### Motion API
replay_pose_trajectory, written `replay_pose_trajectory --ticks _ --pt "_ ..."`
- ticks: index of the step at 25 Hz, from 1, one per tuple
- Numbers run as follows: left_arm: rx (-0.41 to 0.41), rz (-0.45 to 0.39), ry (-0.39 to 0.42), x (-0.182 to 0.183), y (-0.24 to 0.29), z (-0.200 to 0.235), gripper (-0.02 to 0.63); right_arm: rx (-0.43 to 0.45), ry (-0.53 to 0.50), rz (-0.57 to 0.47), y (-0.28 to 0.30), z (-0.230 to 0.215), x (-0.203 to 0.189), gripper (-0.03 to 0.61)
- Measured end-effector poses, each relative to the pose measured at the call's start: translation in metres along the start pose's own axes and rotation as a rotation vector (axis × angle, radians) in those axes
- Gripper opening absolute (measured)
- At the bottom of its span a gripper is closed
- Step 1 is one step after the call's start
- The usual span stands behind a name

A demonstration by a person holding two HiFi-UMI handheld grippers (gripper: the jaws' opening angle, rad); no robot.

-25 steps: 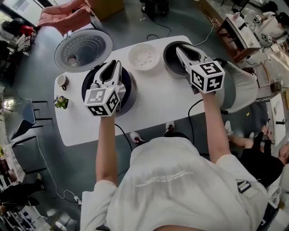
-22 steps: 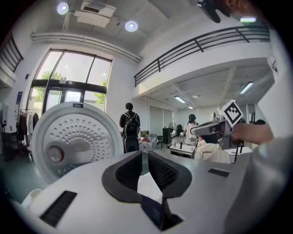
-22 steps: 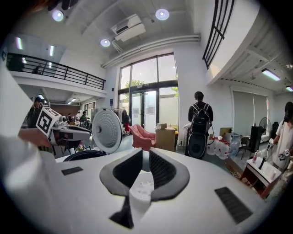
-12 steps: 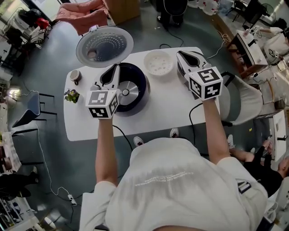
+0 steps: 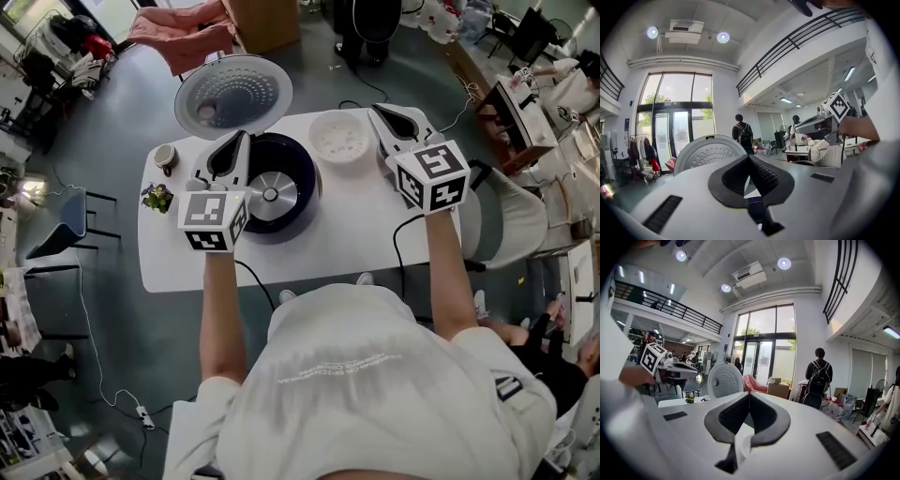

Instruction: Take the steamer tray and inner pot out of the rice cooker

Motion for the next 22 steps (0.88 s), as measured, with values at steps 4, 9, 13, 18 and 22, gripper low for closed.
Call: replay_pose_trajectory --ticks 4,9,13,18,22 --pt "0.015 -0.036 0.019 0.012 -0.013 0.010 0.015 -0.006 -0.015 -0.022 0.002 0.011 0.014 0.026" --pt "0.028 -0.053 0.057 0.024 -0.020 0.009 0.015 0.004 -0.019 -0.042 0.000 0.014 0.021 0.026" --pt "0.027 -0.064 0.068 0.030 -0.029 0.016 0.015 0.013 -0.035 -0.051 0.001 0.026 0.030 0.026" --pt "0.017 -0.069 0.071 0.031 -0.025 0.014 0.015 0.011 -0.052 -0.039 0.001 0.023 0.027 0.026" --pt "0.006 -0.070 0.080 0.033 -0.024 0.016 0.015 0.006 -0.059 -0.025 0.003 0.023 0.029 0.025"
Point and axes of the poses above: the fingertips, and each gripper's own axes: y forward along the fingers, z to its left, x out of its top, the point moved 9 cm from there along -y, backward along the fingers, and after that the axes turned 8 degrees about -x, right-handed, at the moved point
